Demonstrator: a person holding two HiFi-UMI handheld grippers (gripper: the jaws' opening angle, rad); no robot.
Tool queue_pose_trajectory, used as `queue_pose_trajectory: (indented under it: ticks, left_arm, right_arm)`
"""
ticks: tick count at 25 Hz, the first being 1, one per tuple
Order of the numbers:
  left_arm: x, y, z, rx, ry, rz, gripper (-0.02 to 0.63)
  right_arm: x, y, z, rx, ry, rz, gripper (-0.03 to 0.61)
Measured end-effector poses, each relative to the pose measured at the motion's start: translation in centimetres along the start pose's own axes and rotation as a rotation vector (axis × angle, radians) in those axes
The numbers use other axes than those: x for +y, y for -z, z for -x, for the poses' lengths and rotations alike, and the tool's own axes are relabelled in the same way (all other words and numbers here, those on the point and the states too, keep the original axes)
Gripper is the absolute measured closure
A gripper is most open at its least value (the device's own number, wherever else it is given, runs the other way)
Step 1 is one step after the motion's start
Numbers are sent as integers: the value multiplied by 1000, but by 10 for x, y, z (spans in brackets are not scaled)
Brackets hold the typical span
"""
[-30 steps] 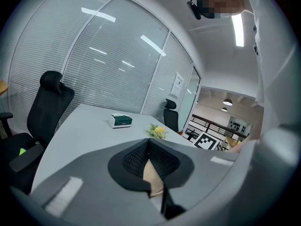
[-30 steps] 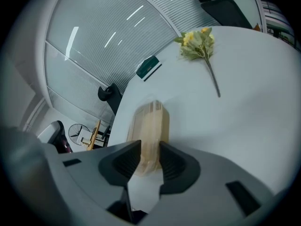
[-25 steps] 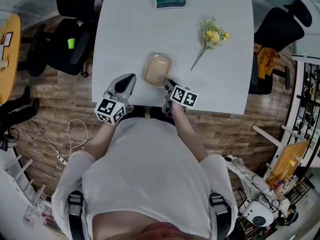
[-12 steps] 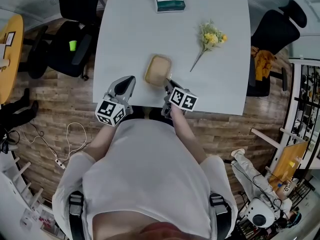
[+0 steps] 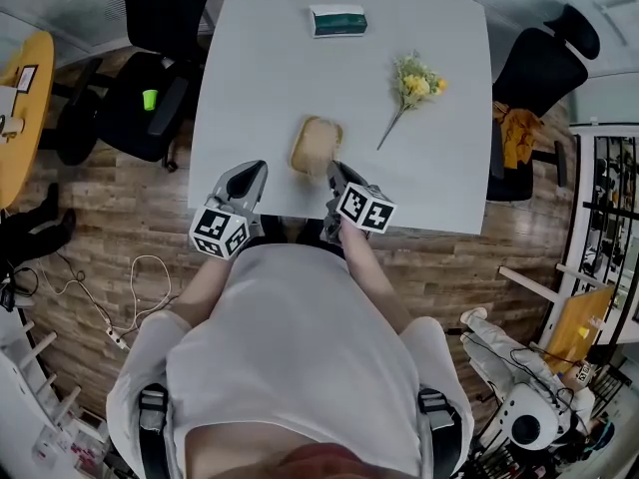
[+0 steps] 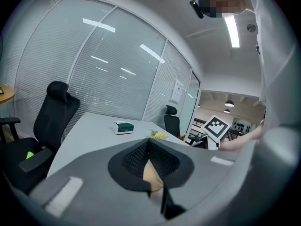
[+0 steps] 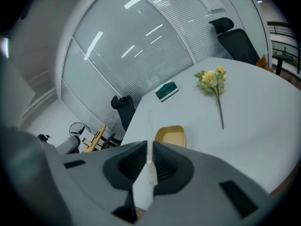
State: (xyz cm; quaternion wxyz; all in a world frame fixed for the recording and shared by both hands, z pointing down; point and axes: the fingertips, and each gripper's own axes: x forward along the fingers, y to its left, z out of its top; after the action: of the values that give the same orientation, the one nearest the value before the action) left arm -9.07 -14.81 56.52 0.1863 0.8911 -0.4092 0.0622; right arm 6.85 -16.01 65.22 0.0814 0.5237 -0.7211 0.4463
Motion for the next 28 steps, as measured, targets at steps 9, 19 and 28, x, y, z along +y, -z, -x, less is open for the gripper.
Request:
queue_pose_trajectory:
  ticks: [9, 19, 28]
  left_arm:
    - [-6, -12, 16, -37, -8, -17, 603]
    - [-11, -44, 28, -96, -30, -50, 603]
    - [-5, -103, 46, -220, -97, -171, 603]
  right_arm:
    - [37, -24, 31, -95, 1, 208, 535]
    - [72, -65, 79, -300, 54, 455, 535]
    - [101, -111, 129, -497, 48, 510, 535]
